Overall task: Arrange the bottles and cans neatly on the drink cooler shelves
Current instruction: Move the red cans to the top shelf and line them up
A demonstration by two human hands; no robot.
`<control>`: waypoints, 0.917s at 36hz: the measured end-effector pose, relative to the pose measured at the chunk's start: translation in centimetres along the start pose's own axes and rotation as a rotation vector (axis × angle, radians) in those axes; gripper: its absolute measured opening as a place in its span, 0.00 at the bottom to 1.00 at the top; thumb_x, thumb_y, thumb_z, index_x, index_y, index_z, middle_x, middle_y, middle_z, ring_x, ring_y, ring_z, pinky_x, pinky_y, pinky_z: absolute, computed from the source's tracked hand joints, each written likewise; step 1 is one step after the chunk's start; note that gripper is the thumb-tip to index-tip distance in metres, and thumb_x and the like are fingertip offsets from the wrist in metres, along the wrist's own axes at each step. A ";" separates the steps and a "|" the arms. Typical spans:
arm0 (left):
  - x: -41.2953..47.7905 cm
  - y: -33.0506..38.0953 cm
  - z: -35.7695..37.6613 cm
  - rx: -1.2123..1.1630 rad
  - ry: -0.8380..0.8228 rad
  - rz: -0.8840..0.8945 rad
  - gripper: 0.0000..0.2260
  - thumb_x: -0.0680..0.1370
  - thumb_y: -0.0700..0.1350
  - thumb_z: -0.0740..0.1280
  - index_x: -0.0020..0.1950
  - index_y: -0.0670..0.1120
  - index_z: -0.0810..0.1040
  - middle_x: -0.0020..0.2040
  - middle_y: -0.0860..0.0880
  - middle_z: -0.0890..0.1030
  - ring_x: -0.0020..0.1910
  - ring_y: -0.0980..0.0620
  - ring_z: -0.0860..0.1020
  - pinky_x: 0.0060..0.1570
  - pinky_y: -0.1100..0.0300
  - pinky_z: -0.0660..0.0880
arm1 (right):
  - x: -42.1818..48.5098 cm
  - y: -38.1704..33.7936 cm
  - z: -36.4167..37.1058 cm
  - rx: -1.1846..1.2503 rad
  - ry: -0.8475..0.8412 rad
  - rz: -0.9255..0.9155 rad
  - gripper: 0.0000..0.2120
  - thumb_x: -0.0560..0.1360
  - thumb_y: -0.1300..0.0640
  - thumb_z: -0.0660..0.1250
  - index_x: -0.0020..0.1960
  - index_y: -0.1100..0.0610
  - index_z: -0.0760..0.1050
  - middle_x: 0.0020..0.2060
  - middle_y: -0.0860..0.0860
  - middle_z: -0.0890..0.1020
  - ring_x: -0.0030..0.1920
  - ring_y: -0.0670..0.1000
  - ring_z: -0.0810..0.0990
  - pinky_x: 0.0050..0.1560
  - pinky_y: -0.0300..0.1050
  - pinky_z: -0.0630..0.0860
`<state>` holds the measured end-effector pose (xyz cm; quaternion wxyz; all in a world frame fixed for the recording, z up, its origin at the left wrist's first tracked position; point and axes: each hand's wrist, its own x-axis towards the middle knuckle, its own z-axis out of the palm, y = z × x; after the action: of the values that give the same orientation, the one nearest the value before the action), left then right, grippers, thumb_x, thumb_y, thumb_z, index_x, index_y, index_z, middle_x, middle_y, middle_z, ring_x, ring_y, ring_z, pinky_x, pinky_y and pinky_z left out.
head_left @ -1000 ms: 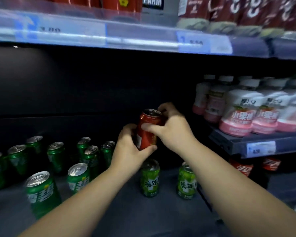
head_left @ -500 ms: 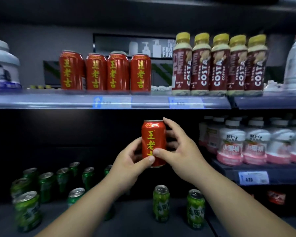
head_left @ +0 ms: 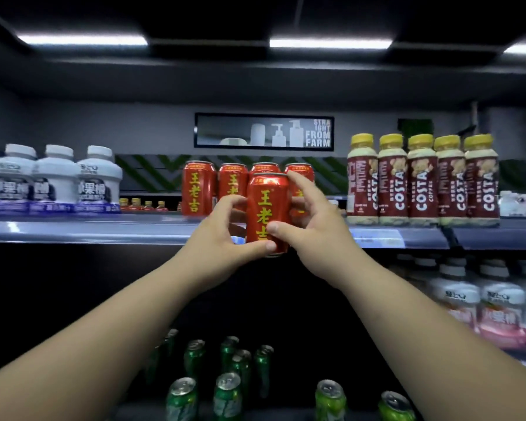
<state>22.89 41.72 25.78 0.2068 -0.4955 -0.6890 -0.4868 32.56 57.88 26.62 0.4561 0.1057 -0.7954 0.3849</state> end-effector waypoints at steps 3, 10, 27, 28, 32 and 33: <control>-0.1 -0.7 -2.7 -0.017 0.081 -0.040 0.34 0.66 0.53 0.79 0.65 0.57 0.63 0.55 0.62 0.74 0.53 0.67 0.76 0.44 0.74 0.73 | 1.5 -0.9 3.8 0.048 -0.018 -0.010 0.39 0.73 0.55 0.75 0.76 0.35 0.60 0.65 0.45 0.74 0.65 0.47 0.76 0.63 0.55 0.78; 1.3 -4.2 -9.6 0.074 0.227 -0.095 0.34 0.68 0.49 0.80 0.68 0.53 0.65 0.58 0.53 0.77 0.55 0.54 0.78 0.58 0.55 0.76 | 4.2 -1.3 6.4 -0.223 0.040 -0.071 0.33 0.73 0.50 0.76 0.75 0.43 0.68 0.65 0.43 0.76 0.66 0.45 0.74 0.67 0.46 0.73; 6.5 -11.0 -11.1 0.366 0.296 -0.214 0.41 0.67 0.56 0.78 0.73 0.50 0.60 0.65 0.46 0.77 0.60 0.43 0.77 0.58 0.47 0.75 | 6.2 3.7 1.4 -0.801 0.378 0.080 0.35 0.75 0.45 0.71 0.77 0.49 0.60 0.72 0.53 0.66 0.70 0.57 0.65 0.71 0.57 0.65; 6.4 -11.1 -11.0 0.397 0.304 -0.211 0.41 0.68 0.57 0.77 0.73 0.50 0.60 0.64 0.45 0.77 0.59 0.43 0.77 0.57 0.47 0.75 | 6.1 4.0 1.4 -0.803 0.359 0.119 0.37 0.75 0.44 0.70 0.78 0.49 0.57 0.72 0.53 0.65 0.70 0.57 0.66 0.70 0.57 0.66; 6.2 -11.2 -10.5 0.507 0.315 -0.205 0.39 0.71 0.59 0.73 0.74 0.49 0.57 0.61 0.45 0.77 0.56 0.42 0.78 0.50 0.51 0.73 | 6.1 4.5 2.3 -0.827 0.318 0.158 0.36 0.78 0.46 0.67 0.79 0.47 0.50 0.75 0.53 0.61 0.68 0.59 0.70 0.63 0.57 0.72; 6.1 -11.2 -10.4 0.535 0.313 -0.202 0.38 0.72 0.60 0.72 0.74 0.48 0.57 0.60 0.45 0.78 0.55 0.42 0.78 0.49 0.51 0.72 | 6.1 4.5 2.4 -0.831 0.323 0.152 0.35 0.78 0.48 0.66 0.79 0.46 0.51 0.75 0.53 0.61 0.68 0.59 0.70 0.63 0.57 0.73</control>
<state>8.32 35.12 29.80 0.3837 -0.2719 -0.7979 -0.3770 25.24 60.39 28.53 0.5483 -0.2066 -0.8067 0.0768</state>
